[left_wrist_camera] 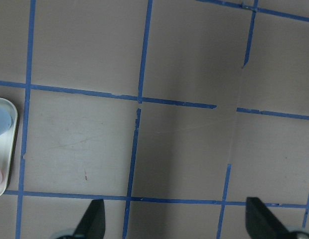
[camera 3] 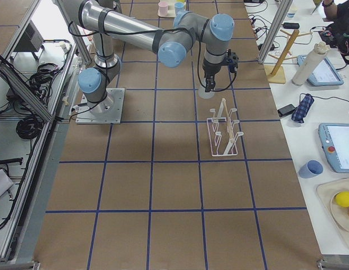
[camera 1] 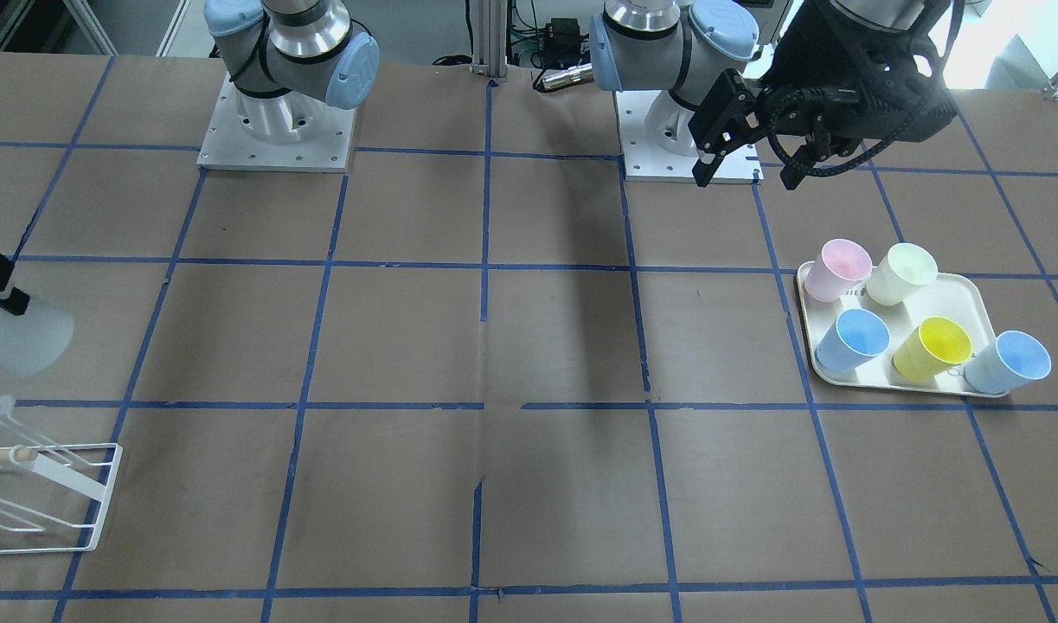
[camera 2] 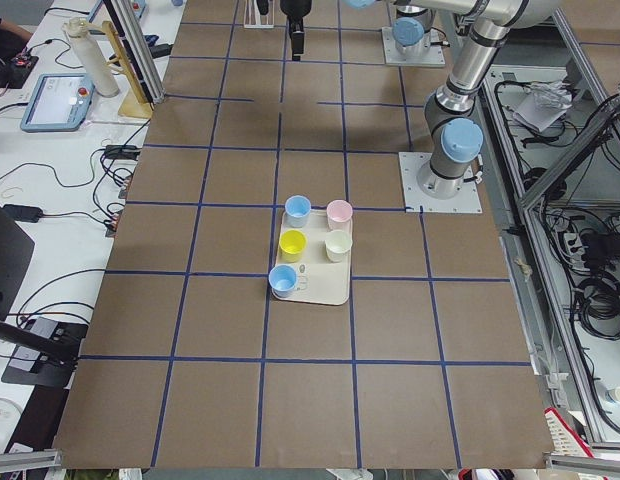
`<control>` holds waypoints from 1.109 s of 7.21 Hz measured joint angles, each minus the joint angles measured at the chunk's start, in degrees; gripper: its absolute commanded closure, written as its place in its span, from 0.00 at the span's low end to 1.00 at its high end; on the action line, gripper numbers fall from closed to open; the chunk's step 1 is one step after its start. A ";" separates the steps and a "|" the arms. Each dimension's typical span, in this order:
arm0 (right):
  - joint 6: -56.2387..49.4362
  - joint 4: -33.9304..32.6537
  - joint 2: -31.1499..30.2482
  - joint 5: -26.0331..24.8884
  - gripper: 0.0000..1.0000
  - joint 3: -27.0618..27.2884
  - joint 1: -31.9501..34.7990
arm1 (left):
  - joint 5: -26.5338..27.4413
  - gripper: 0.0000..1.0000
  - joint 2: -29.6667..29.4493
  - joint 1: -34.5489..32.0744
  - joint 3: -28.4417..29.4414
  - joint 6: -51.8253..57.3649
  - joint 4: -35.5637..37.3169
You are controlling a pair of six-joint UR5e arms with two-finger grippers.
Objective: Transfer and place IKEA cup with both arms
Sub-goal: 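Lift the white cup off the rack with the right gripper, then carry the white cup toward the center while the left gripper reaches toward it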
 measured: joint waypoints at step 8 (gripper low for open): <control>-8.52 31.24 -0.79 50.17 0.54 4.96 2.85 | -43.59 0.00 -1.05 15.13 -25.33 25.11 -2.41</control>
